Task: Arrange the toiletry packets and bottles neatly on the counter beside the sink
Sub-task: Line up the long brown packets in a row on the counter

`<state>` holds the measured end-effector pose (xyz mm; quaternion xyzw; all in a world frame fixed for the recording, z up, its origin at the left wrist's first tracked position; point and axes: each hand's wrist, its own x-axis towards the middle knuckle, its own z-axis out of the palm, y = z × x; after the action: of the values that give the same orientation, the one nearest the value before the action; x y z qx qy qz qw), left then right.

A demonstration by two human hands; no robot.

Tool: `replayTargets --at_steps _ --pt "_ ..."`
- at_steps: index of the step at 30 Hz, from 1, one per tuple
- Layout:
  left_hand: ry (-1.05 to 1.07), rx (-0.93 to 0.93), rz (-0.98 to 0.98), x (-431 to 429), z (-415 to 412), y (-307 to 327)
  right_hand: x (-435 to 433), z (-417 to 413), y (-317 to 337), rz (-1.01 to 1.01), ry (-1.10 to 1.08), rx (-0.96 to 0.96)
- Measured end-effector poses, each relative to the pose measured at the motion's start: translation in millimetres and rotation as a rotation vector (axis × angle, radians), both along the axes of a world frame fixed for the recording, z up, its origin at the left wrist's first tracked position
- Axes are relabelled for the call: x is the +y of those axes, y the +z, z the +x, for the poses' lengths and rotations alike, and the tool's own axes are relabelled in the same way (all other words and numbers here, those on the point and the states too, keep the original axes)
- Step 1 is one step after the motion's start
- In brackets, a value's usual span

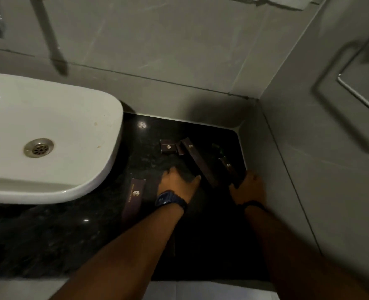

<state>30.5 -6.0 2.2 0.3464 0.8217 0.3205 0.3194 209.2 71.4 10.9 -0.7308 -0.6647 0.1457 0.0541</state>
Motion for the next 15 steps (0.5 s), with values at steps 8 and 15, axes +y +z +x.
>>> replayTargets --at_steps 8,15 --pt "0.165 -0.086 -0.017 94 47 -13 48 10 -26 -0.144 0.039 0.078" --pt "0.146 -0.074 -0.019 101 55 -19 43 7 -32 -0.154 0.058 0.173"
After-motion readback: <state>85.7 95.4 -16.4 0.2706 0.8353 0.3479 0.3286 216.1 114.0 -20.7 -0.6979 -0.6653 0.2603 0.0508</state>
